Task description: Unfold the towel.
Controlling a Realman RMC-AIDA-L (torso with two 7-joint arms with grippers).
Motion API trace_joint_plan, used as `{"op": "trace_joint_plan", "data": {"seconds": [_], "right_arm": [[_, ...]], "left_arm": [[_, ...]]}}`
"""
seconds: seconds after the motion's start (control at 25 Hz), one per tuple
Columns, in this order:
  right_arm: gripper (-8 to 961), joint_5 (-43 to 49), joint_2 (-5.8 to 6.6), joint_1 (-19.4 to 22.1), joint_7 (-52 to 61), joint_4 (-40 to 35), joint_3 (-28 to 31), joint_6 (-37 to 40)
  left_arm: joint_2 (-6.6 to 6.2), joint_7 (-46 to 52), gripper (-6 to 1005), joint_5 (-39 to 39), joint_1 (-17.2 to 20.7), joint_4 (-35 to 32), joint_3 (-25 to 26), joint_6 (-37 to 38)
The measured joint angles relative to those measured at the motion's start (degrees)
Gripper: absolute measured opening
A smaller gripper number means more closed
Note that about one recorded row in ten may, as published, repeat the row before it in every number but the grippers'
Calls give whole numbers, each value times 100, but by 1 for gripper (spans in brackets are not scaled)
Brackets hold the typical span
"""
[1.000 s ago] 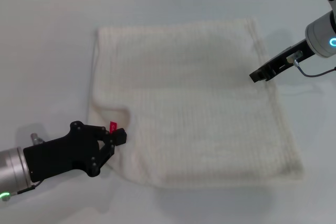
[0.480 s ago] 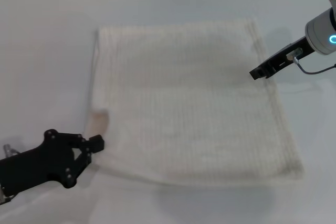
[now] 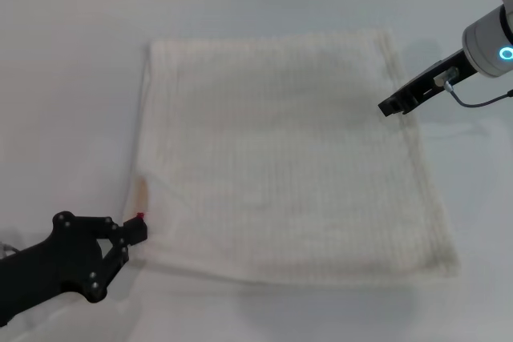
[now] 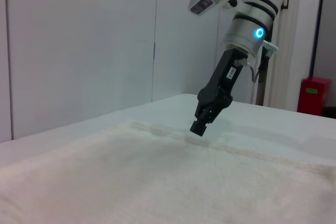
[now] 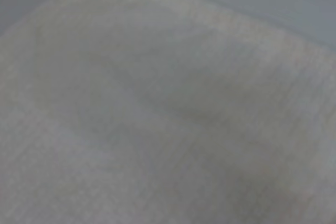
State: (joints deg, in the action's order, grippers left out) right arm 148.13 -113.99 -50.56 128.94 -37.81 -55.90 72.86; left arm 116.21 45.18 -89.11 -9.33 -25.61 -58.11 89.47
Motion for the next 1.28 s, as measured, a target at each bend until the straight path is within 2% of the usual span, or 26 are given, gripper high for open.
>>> {"op": "trace_joint_plan", "data": {"seconds": [0.4,0.52,0.6,0.68,0.76,0.92,1.0,1.04,1.2,1.28], "right_arm": [[-1,45,4,-60,41,222,-88,-97],[-1,101,-8,-63,134,227,-200,-142],[-1,104,-16,-67,152,229,-232,-148],[-1,104,-23,-72,154,230,-234,-149],[-1,105,-29,-77,154,231,-240,-150],[-1,95,-34,-77,156,231,-278,-175],[-1,84,-35,-77,155,231,-281,-182],[-1,79,-35,-77,155,230,-281,-184],[-1,-70,-38,-44,113,155,-241,-194],[-1,-380,-43,85,-10,-10,-214,-197]], "left_arm": [[25,-349,67,24,17,362,14,-34],[36,-533,72,32,39,550,212,-38],[81,-539,75,16,127,616,532,-39],[84,-539,78,17,153,609,551,-39],[87,-545,214,23,195,596,579,-38],[76,-594,305,36,283,595,701,-15],[78,-610,347,37,388,611,1007,10],[78,-610,365,37,388,611,1007,10],[105,-612,439,38,542,623,1746,208],[151,-659,476,47,582,642,2320,431]]}}
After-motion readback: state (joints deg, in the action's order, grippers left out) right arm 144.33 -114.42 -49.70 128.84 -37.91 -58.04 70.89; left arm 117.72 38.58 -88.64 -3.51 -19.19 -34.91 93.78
